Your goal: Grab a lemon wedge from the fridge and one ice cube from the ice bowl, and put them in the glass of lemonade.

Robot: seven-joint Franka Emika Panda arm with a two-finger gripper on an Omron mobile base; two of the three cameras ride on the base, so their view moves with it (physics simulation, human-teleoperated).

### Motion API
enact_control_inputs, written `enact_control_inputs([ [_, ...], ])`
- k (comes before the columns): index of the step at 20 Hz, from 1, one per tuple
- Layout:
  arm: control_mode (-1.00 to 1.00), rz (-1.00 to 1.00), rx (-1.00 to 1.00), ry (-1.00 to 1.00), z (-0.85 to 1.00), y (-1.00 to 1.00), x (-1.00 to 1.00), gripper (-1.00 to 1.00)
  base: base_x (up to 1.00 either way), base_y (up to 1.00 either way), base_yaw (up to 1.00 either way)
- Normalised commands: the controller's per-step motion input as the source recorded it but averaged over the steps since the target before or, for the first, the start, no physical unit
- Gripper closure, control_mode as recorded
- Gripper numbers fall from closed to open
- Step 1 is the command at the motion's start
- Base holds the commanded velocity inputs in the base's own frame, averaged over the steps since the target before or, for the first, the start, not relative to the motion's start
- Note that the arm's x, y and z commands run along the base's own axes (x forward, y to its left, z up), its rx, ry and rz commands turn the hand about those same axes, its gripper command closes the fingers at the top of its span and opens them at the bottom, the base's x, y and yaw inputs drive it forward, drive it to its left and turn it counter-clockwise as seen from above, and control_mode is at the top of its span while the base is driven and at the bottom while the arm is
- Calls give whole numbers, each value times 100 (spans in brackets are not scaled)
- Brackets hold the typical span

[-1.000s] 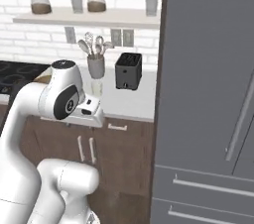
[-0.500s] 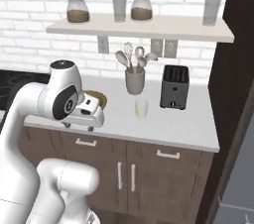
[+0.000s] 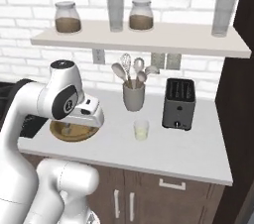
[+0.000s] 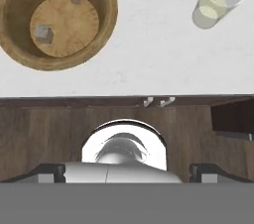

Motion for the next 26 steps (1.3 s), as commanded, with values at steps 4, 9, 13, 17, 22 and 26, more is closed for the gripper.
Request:
enact_control_inputs([
  [4, 100, 0, 0, 0, 0, 0, 0, -100, 61, 0, 0],
  [9, -100, 0, 0, 0, -8, 1, 3, -100, 23, 0, 0],
  [13, -100, 1, 0, 0, -46, 37, 0, -100, 0, 0, 0],
  [17, -100, 7, 0, 0, -51, 65, 0, -100, 0, 0, 0],
  [22, -100, 3, 0, -2, -38, 65, 0, -100, 0, 0, 0],
  [26, -100, -2, 1, -2, -31, 69, 0, -100, 0, 0, 0],
])
